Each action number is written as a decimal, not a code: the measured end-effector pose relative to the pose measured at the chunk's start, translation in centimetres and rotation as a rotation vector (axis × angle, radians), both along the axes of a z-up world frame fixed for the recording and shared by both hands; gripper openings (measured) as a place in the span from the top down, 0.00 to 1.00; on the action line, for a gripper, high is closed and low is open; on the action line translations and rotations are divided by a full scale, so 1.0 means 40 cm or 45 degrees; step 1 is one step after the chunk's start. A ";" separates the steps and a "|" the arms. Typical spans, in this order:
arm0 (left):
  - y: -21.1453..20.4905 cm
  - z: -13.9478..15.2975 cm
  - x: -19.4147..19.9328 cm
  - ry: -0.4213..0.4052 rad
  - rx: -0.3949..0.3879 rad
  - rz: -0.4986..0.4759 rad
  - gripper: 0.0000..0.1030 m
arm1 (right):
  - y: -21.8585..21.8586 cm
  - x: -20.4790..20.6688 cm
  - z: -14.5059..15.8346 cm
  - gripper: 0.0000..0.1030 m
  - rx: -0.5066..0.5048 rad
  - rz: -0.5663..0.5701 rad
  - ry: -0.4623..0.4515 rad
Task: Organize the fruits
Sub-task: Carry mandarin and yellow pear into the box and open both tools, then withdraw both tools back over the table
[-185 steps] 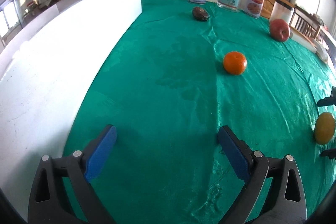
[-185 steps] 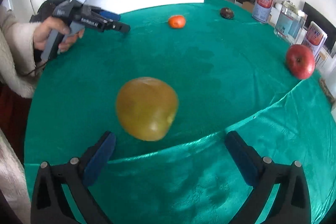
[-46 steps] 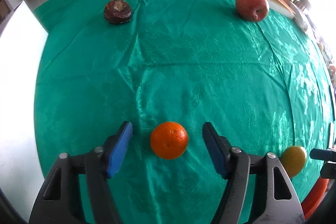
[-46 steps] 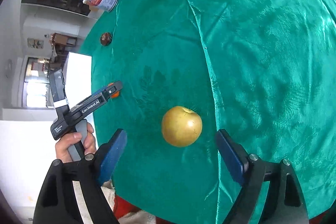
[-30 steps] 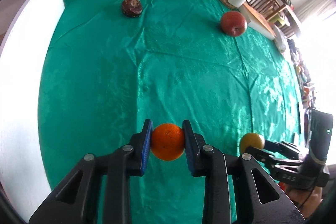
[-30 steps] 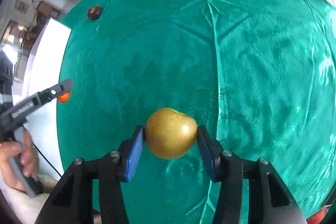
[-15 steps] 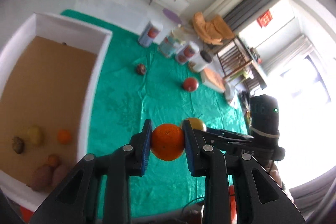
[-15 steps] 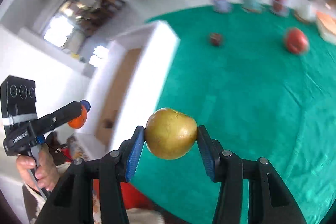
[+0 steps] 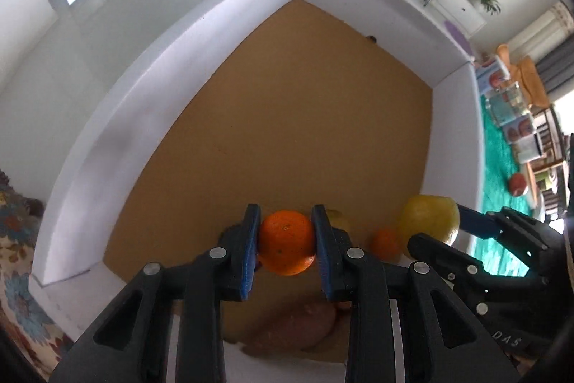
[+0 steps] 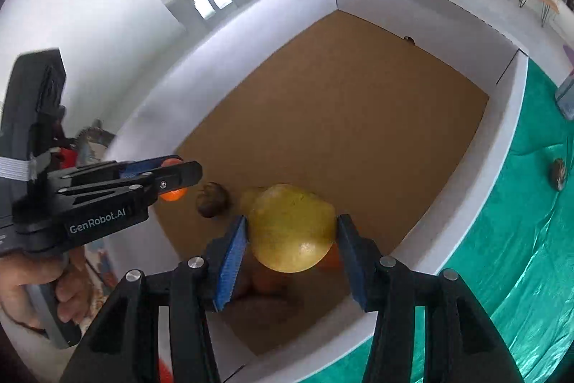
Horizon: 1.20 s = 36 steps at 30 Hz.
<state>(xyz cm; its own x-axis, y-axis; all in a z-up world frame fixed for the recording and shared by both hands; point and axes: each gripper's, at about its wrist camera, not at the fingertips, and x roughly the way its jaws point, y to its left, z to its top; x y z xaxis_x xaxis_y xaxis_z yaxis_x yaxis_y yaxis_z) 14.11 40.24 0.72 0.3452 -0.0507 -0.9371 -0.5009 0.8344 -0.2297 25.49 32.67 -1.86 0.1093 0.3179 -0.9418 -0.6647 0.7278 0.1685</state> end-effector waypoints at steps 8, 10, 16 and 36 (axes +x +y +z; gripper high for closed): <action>-0.005 -0.090 0.076 0.120 0.057 0.029 0.65 | 0.011 0.056 -0.049 0.50 -0.080 -0.047 -0.026; -0.005 -0.077 0.064 0.110 0.080 0.050 0.48 | 0.004 0.068 -0.040 0.41 -0.055 -0.054 -0.047; -0.060 0.080 -0.035 -0.139 0.223 0.074 0.13 | -0.148 0.005 0.121 0.26 0.159 -0.088 -0.207; -1.005 -0.164 -0.089 -0.376 0.196 -0.733 0.07 | -1.206 -0.357 -0.132 0.00 -0.088 -1.010 -0.651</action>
